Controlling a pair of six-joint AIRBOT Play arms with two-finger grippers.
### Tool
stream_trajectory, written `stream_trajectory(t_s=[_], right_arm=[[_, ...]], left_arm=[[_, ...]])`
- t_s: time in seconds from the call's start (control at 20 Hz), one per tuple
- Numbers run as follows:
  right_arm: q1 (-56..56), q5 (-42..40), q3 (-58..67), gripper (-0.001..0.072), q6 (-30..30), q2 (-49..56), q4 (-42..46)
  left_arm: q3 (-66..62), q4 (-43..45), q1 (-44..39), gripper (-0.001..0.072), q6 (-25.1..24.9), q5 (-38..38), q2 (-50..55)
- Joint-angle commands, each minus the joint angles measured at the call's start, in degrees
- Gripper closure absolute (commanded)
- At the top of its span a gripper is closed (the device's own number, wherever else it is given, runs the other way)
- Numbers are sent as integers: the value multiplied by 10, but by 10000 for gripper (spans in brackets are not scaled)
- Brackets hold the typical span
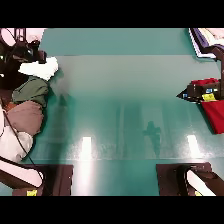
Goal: Fold the shirts.
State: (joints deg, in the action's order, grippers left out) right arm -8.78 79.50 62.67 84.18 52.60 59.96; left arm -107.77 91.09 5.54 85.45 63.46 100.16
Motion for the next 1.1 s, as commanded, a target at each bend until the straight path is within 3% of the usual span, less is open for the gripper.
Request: stream_trajectory(t_s=[0.0,0.3,0.35,0.45,0.5,0.65,0.8,0.95,1.05], right_arm=[[0,2,1,696,18,0,0],[0,0,0,696,19,0,0],[0,0,0,696,19,0,0],[0,0,0,696,19,0,0],[0,0,0,696,19,0,0],[0,-3,1,696,19,0,0],[0,-35,2,696,19,-2,-5],[0,-54,46,696,19,-3,-5],[0,-79,95,696,19,-3,-3]], left_arm=[[2,32,28,138,7,-44,64],[2,33,28,140,7,-121,104],[2,33,28,208,7,-120,108],[2,31,28,654,-4,-111,109],[2,28,28,683,-3,-110,109],[-15,-5,28,684,1,-71,103],[-78,-94,26,684,-20,-60,70],[-130,-243,12,684,-92,-61,-9],[-130,-363,-7,684,-167,-46,-80]])
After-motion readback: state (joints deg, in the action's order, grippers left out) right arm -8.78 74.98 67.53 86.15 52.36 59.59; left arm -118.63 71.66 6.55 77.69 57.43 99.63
